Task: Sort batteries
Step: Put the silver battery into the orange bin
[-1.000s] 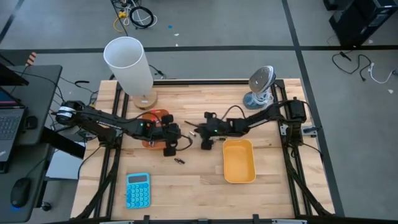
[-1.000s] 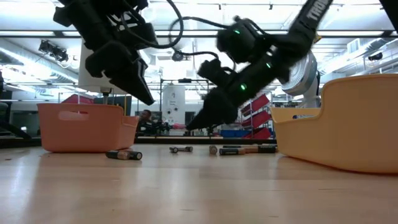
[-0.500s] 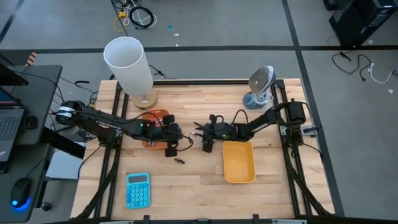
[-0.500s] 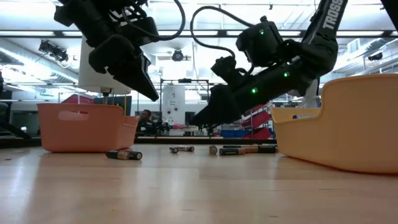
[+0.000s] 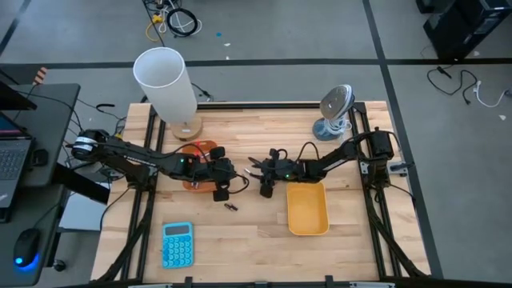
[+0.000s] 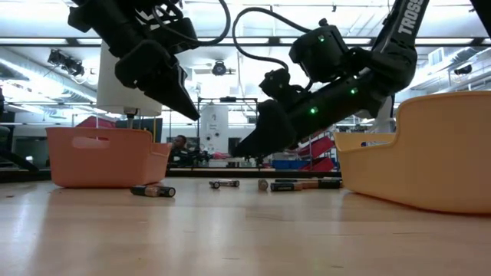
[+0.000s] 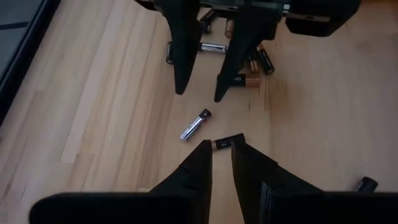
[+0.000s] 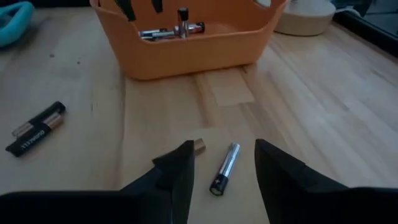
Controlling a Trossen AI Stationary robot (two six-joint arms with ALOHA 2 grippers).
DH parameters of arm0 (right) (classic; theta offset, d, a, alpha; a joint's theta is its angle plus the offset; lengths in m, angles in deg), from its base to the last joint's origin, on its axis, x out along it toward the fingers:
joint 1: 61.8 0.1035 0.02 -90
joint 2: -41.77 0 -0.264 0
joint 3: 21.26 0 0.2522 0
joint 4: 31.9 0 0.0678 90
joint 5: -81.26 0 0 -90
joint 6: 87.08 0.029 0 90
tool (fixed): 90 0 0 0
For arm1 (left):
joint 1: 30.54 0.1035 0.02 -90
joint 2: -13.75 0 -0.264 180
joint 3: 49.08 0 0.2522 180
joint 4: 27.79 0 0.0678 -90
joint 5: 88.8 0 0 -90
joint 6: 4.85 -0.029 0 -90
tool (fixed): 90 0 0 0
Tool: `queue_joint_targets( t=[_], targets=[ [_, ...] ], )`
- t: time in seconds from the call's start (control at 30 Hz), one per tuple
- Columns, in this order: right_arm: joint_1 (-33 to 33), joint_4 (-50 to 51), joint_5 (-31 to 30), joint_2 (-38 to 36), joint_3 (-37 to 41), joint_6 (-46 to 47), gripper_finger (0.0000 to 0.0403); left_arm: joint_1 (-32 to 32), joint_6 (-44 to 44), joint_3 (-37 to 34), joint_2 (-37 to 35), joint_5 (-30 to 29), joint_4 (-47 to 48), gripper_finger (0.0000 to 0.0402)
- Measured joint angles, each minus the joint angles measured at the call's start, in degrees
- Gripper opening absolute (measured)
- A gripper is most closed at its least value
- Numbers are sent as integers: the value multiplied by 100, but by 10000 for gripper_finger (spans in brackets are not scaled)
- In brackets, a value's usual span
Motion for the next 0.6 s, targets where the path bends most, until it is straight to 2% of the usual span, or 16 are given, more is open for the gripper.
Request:
queue_joint_targets(
  t=[0.6],
  targets=[
    [-4, 75, -11, 0, 0, -11, 154, 0, 133, 0, 0, -31, 1, 64]
  ],
)
